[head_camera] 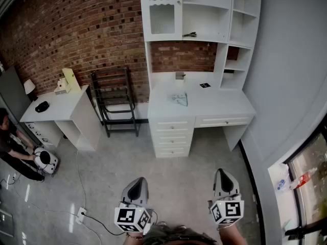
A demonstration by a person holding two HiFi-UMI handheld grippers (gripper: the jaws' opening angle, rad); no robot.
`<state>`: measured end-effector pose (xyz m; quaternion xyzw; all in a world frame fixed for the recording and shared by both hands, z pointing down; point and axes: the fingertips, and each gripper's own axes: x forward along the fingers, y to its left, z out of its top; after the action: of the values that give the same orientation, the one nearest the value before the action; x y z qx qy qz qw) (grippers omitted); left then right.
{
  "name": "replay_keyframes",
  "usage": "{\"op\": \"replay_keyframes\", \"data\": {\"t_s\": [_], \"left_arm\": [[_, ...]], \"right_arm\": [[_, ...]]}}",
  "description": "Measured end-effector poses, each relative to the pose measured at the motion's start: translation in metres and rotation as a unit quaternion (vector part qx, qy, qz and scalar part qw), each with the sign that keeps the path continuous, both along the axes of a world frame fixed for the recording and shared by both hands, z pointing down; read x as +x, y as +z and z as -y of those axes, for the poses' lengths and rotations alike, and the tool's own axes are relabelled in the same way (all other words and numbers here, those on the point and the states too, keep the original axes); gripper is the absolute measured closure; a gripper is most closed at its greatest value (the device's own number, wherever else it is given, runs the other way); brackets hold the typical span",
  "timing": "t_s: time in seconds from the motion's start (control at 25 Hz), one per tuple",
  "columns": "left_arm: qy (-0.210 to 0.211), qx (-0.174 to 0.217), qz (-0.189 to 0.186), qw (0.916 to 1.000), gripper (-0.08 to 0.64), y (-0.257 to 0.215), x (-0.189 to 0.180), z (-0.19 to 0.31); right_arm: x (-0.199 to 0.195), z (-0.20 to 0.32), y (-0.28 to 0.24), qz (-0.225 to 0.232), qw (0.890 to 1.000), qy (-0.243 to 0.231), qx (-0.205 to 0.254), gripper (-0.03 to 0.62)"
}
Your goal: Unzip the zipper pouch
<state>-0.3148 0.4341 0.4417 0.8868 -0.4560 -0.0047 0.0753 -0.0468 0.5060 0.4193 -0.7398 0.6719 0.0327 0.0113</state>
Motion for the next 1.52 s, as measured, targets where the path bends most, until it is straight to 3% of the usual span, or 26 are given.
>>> {"op": "replay_keyframes", "data": {"t_s": [0.4,0.68,1.16,1.2,1.28,1.36,1.52], "left_arm": [[0.013,0.019,0.002,0.9997,0.560,-0.012,0.010,0.016],[0.030,0.012,0.003,0.9995,0.560,-0.011,0.025,0.024],[0.053,0.021,-0.006,0.9984,0.555,-0.015,0.045,0.029],[0.055,0.021,-0.006,0.9982,0.539,-0.015,0.047,0.030],[0.059,0.020,-0.006,0.9980,0.407,-0.014,0.050,0.031],[0.061,0.019,-0.003,0.9979,0.306,-0.012,0.053,0.033],[0.077,0.014,0.007,0.9969,0.231,-0.008,0.061,0.034]], "right_arm": [[0.002,0.012,0.000,-0.014,1.000,0.012,-0.005,0.592],[-0.003,0.018,0.003,-0.018,1.000,0.008,-0.012,0.592],[0.009,0.019,0.013,0.004,1.000,0.019,-0.014,0.591],[0.009,0.020,0.014,0.002,1.000,0.018,-0.012,0.591],[0.008,0.023,0.014,0.004,1.000,0.005,-0.013,0.576],[0.004,0.027,0.017,0.010,1.000,-0.012,-0.019,0.450],[-0.003,0.035,0.020,0.001,0.999,-0.036,-0.028,0.339]]}}
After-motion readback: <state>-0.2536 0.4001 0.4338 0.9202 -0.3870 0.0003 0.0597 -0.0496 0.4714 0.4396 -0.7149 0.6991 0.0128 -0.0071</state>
